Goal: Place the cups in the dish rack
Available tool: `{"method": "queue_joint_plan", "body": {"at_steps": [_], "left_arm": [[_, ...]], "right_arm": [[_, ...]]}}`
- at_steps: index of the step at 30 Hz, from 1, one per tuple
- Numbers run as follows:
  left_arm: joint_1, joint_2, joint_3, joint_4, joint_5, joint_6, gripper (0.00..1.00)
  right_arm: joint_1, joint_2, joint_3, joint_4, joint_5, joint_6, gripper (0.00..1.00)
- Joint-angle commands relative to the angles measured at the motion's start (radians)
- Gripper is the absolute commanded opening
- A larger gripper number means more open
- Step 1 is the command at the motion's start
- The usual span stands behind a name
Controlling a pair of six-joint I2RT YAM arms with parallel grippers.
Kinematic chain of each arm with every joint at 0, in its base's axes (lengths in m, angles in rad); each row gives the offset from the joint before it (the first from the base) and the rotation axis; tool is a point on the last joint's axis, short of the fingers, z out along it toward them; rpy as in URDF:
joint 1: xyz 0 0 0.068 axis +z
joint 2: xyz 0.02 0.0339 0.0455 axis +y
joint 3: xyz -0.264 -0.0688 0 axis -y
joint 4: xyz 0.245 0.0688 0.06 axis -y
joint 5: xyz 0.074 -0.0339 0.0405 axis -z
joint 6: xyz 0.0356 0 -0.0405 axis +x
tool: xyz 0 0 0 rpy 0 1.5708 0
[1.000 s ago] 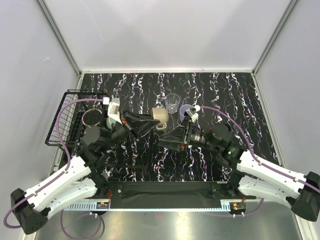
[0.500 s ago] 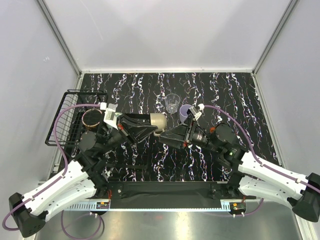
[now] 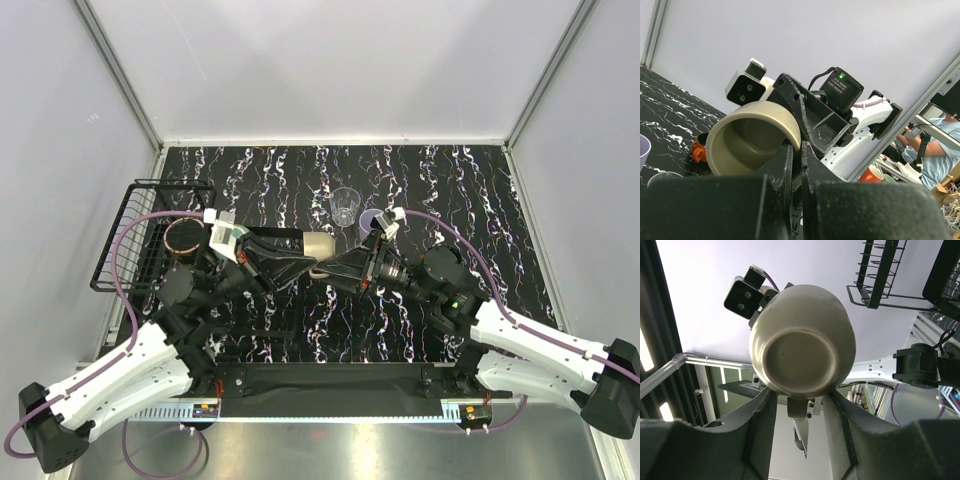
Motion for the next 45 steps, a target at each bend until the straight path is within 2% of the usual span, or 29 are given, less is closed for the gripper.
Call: {"method": "queue_joint_plan", "body": {"at_steps": [1,10,13,14,16,17,18,19,23,24,25,27,31,33,37,40,41,45], "left_arm": [[-0.013,-0.012,0.003,0.126,0.003,0.002,0.0],[-0.051,-0.008,-0.015,0.141,-0.045,0.037,0.0],[-0.062,-0.003,-0.009,0.119,-0.047,0.051,0.0],[-0.065,-0.006,-0.004,0.106,-0.056,0.052,0.0],[-0.067,-0.023,-0.006,0.077,-0.073,0.061,0.0],[-0.067,-0.032,-0.009,0.066,-0.08,0.066,0.03],[-0.067,-0.052,-0.009,0.034,-0.088,0.08,0.08],[-0.067,-0.064,-0.007,0.016,-0.115,0.084,0.27],[-0.067,-0.132,-0.006,-0.108,-0.198,0.117,0.77],[-0.067,-0.17,-0.001,-0.143,-0.223,0.133,0.81],[-0.068,-0.214,-0.001,-0.217,-0.282,0.138,0.99],[-0.067,-0.264,-0.003,-0.317,-0.352,0.15,0.99],[-0.065,-0.338,0.051,-0.524,-0.598,0.126,0.99],[-0.065,-0.307,0.106,-0.646,-0.642,0.135,0.99],[-0.065,-0.165,0.32,-0.864,-0.704,0.131,0.99],[-0.067,-0.097,0.394,-0.954,-0.711,0.135,0.99],[-0.067,-0.091,0.402,-0.966,-0.717,0.132,0.99],[-0.067,-0.117,0.401,-0.974,-0.791,0.158,0.99]], "right_arm": [[0.009,0.001,0.002,0.069,0.04,0.028,0.47],[0.019,0.024,0.0,0.049,0.111,0.061,0.36],[0.021,0.041,0.011,0.048,0.116,0.051,0.22],[0.021,0.044,0.017,0.036,0.117,0.043,0.13],[0.021,0.046,0.033,0.008,0.131,0.017,0.02],[0.021,0.047,0.036,-0.016,0.134,0.009,0.0],[0.021,0.046,0.037,-0.023,0.137,-0.007,0.0],[0.021,0.043,0.037,-0.026,0.148,-0.011,0.0],[0.019,0.041,0.045,-0.071,0.169,-0.047,0.0],[0.019,0.044,0.05,-0.082,0.175,-0.069,0.0],[0.019,0.049,0.062,-0.108,0.185,-0.093,0.0],[0.019,0.069,0.082,-0.153,0.194,-0.13,0.0],[0.019,0.136,0.236,-0.411,0.269,-0.289,0.0],[0.019,0.208,0.346,-0.518,0.293,-0.401,0.0],[0.022,0.381,0.571,-0.786,0.393,-0.61,0.0],[0.036,0.55,0.752,-0.938,0.453,-0.771,0.0],[0.044,0.626,0.793,-0.97,0.476,-0.794,0.0],[0.071,0.768,0.955,-1.058,0.588,-0.87,0.0]]}}
